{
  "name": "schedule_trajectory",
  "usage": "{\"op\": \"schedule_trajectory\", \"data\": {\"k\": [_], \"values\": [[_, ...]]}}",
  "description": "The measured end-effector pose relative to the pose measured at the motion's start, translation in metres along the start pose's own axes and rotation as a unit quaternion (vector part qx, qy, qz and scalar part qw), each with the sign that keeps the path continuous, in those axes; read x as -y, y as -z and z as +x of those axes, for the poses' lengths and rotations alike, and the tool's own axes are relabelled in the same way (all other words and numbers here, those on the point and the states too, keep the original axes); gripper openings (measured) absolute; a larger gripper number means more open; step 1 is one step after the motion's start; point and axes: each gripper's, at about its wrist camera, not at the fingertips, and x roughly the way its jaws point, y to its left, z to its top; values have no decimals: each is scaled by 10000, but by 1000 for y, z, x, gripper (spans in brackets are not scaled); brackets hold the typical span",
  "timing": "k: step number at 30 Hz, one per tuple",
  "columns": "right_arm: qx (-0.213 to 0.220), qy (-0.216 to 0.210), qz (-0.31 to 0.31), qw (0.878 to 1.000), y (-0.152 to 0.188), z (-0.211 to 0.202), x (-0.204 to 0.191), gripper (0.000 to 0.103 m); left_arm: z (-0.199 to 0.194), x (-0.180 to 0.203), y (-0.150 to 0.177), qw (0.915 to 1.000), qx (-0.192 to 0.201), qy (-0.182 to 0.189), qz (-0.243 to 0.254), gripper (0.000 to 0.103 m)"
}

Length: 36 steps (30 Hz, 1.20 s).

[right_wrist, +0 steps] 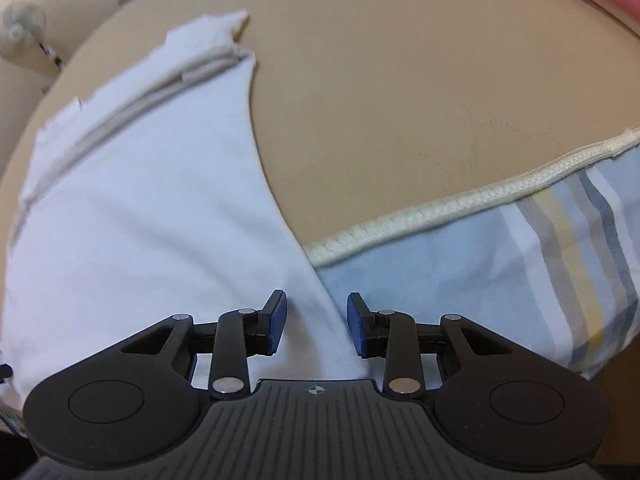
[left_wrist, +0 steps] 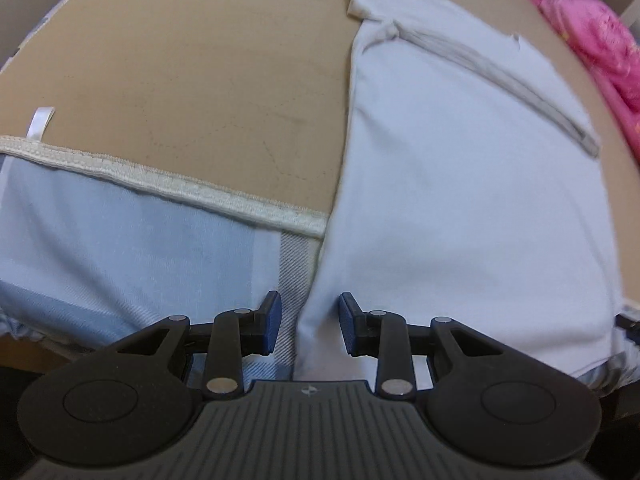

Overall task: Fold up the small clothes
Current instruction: 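Grasp the shirt hem edge with both grippers side by side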

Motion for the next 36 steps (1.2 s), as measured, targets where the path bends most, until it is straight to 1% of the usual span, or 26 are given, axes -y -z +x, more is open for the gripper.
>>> {"op": "schedule_trajectory", "data": {"k": [2, 5, 9, 10, 11, 12, 13, 16, 18, 19, 21, 22, 23, 24, 25, 26, 27, 28, 29, 30, 31, 33, 35, 36], "values": [[-58, 29, -14, 10000, 3, 3, 2, 35, -2, 4, 2, 9999, 47, -71, 109, 35], [-133, -27, 41, 9999, 4, 4, 3, 35, -2, 7, 7, 9997, 18, -108, 202, 35], [-166, -40, -147, 9997, 6, 5, -4, 36, -2, 16, 11, 9987, 59, -248, 452, 33], [-166, -27, -203, 9997, 7, 4, -5, 35, -2, 20, 13, 9981, 82, -275, 549, 24], [-160, -17, -274, 9995, 8, 4, -7, 26, -3, 22, 13, 9976, 94, -268, 633, 12], [-152, -65, -371, 9992, 9, 3, -9, 6, -2, 25, 13, 9970, 129, -285, 707, 6], [-154, -157, -459, 9987, 10, 3, -11, 5, -4, 28, 14, 9962, 193, -321, 786, 5], [-15, -254, -593, 9979, 11, -7, -17, 5, -14, 33, 16, 9946, 409, -314, 904, 4], [163, -564, -437, 9973, 9, -20, -14, 5, -21, 31, 16, 9954, 489, -201, 793, 5], [218, -643, -369, 9970, 8, -25, -13, 5, -20, 29, 15, 9964, 458, -158, 702, 5], [138, -532, -303, 9980, 9, -22, -11, 5, -12, 25, 12, 9979, 260, -167, 569, 16], [35, -435, -317, 9985, 9, -18, -10, 5, -7, 25, 11, 9982, 136, -185, 545, 25], [-123, -316, -370, 9987, 11, -12, -11, 9, -2, 23, 11, 9983, 20, -217, 536, 25], [-238, -231, -436, 9985, 11, -7, -13, 9, 2, 24, 11, 9982, -36, -261, 546, 25], [-265, -162, -496, 9983, 12, -4, -15, 9, 3, 25, 10, 9980, -26, -281, 570, 25], [-258, -127, -531, 9982, 11, -3, -17, 9, 2, 26, 10, 9977, 4, -302, 605, 23], [-257, -122, -539, 9981, 11, -3, -18, 9, 1, 27, 10, 9973, 73, -315, 659, 17], [-262, -122, -533, 9982, 10, -2, -18, 9, -1, 28, 11, 9968, 125, -337, 710, 4], [-269, -125, -526, 9982, 10, -1, -18, 9, -5, 29, 12, 9965, 190, -337, 741, 4], [-241, -125, -550, 9981, 9, -2, -19, 6, -10, 29, 14, 9963, 259, -329, 750, 4], [-152, -150, -593, 9980, 8, -4, -20, 5, -14, 29, 14, 9960, 347, -312, 756, 4], [101, -332, -596, 9976, 5, -13, -21, 5, -18, 28, 13, 9959, 451, -275, 740, 4], [247, -491, -483, 9973, 3, -21, -20, 5, -17, 27, 14, 9963, 409, -257, 706, 5], [235, -476, -435, 9976, 4, -20, -18, 5, -14, 26, 14, 9967, 337, -259, 695, 5]]}}
